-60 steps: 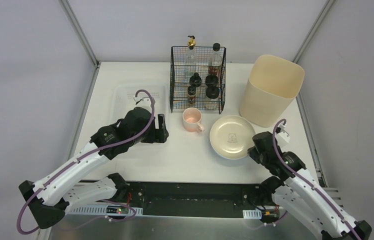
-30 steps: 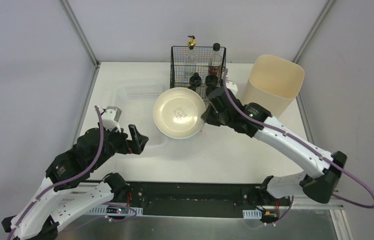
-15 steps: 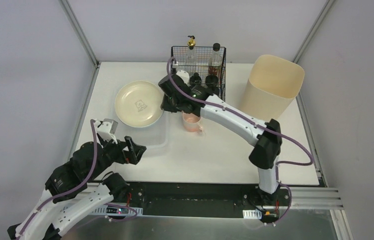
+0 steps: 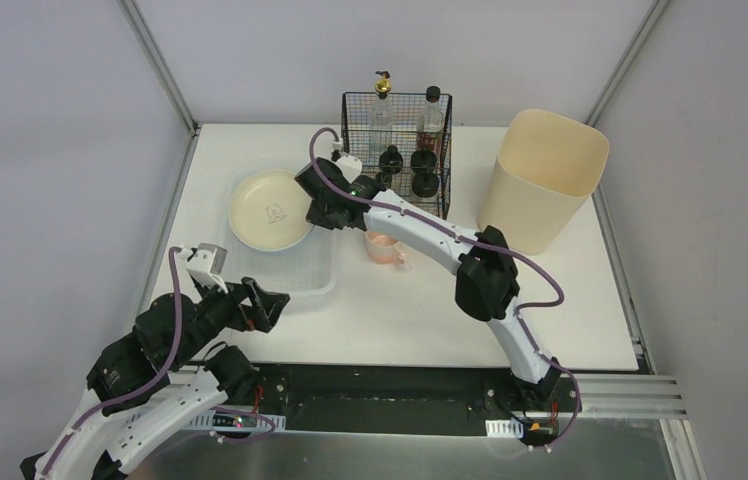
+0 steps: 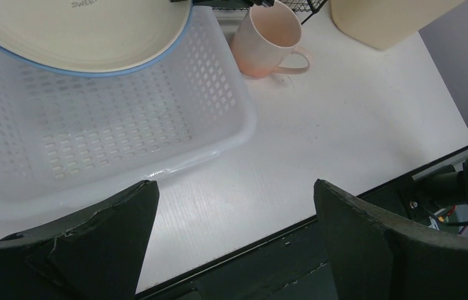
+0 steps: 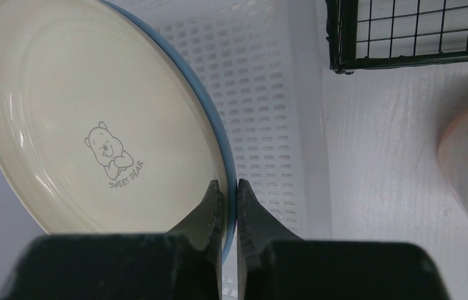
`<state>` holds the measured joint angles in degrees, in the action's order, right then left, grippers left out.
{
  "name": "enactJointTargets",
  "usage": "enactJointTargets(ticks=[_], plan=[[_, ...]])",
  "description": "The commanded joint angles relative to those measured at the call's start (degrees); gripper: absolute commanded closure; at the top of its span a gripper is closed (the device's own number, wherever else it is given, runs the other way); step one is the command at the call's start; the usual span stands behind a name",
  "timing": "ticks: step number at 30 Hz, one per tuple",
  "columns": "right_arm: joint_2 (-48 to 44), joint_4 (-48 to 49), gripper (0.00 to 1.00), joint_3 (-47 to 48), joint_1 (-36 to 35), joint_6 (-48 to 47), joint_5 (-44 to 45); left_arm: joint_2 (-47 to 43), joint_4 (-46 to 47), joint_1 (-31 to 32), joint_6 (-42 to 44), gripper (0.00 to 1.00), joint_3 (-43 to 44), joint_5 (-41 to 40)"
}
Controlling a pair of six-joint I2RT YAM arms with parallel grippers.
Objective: Clear the kitchen counter
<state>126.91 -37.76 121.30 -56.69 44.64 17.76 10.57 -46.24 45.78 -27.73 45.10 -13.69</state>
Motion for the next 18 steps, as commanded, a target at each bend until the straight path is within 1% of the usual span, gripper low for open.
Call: enactJointTargets(ticks=[1, 5, 12, 18], plan=[[0.5, 6.0, 1.0, 2.23, 0.34, 6.25, 2.74, 1.53, 1.85, 0.36, -0.26, 0.01, -0.01, 1.04], [1.8, 7.07, 1.0, 0.98, 0.56, 9.97, 4.85, 1.5, 1.81, 0.28, -0.3, 0.01, -0.1, 1.04], [4.56, 9.0, 1.0, -0.33, 0.73, 16.4, 5.57, 0.72, 1.85, 0.34, -0.4, 0.01, -0.34, 0.26], [6.86, 9.44, 1.0, -0.24, 0.88, 19.07, 6.41, 0.97, 1.84, 0.27, -0.4, 0.01, -0.28, 0.24]])
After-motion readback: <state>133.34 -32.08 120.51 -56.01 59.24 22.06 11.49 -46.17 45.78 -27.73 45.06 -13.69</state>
